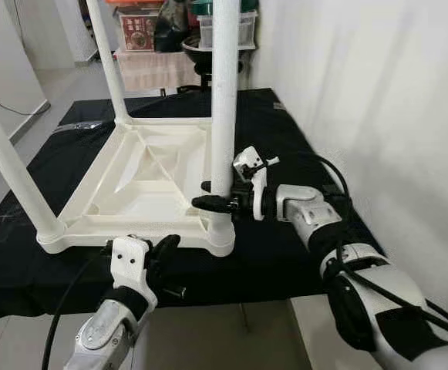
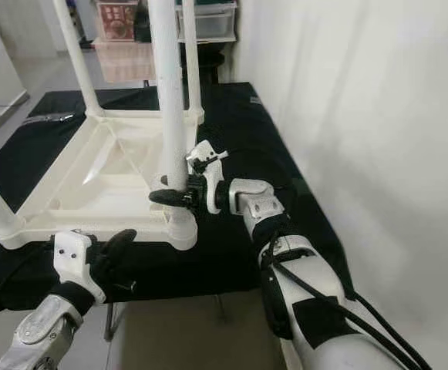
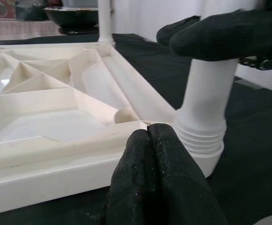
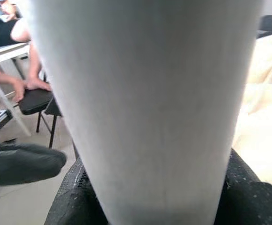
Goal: Building children table
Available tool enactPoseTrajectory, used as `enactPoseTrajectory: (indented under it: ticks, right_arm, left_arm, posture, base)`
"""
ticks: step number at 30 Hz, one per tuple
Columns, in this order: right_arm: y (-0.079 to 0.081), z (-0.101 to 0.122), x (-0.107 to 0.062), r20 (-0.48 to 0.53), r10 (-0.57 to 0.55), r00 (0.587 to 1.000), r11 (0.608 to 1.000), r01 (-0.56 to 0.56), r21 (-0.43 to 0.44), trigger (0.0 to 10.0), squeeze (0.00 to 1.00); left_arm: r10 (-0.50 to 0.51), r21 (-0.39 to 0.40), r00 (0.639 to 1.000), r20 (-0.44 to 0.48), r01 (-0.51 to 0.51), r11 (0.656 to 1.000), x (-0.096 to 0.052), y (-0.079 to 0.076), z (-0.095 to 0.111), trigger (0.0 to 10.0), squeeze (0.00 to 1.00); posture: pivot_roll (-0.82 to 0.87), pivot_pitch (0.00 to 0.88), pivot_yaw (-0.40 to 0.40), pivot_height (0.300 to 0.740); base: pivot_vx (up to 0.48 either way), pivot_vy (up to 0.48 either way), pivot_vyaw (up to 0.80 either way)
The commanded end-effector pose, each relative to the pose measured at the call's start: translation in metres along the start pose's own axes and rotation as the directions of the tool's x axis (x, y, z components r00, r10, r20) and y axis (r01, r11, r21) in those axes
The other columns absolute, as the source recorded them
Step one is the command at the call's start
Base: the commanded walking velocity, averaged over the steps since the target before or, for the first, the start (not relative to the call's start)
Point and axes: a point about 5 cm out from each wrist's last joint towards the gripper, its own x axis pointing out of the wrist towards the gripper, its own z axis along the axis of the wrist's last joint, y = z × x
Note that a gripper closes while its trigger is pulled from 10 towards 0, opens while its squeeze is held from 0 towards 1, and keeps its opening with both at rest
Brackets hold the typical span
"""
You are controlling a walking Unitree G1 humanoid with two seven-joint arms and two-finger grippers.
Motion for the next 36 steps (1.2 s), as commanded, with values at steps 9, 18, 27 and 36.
enactPoseTrajectory:
  ticks: [9,18,27,36]
  right_arm:
    - [-0.020,-0.023,-0.010,-0.041,-0.468,0.883,0.876,0.469,0.112,0.0,0.00]
    - [0.011,-0.068,0.014,-0.143,-0.641,0.755,0.737,0.656,0.164,0.0,0.00]
    - [0.002,-0.047,0.019,-0.066,-0.618,0.784,0.763,0.618,0.191,10.0,1.00]
    - [-0.004,-0.009,0.006,0.069,-0.304,0.950,0.952,0.300,0.064,10.0,0.00]
  left_arm:
    - [0.053,0.070,0.998,-0.036,-0.050,0.996,-0.003,0.007,-0.003,10.0,0.00]
    - [0.063,0.074,0.997,-0.038,-0.060,0.995,0.000,0.014,-0.003,10.0,0.00]
    - [0.095,0.077,0.995,-0.033,-0.092,0.993,0.001,0.016,-0.003,10.0,0.00]
    - [0.081,0.063,0.996,-0.033,-0.079,0.995,0.002,0.014,-0.003,10.0,0.00]
  posture:
    - [0.02,0.000,0.003,0.740]
    - [-0.02,0.000,0.042,0.740]
    - [0.01,0.000,0.027,0.740]
    - [0.01,0.000,0.025,0.740]
  base:
    - [0.000,0.000,0.00]
    - [0.000,0.000,0.00]
    - [0.000,0.000,0.00]
    - [0.000,0.000,0.00]
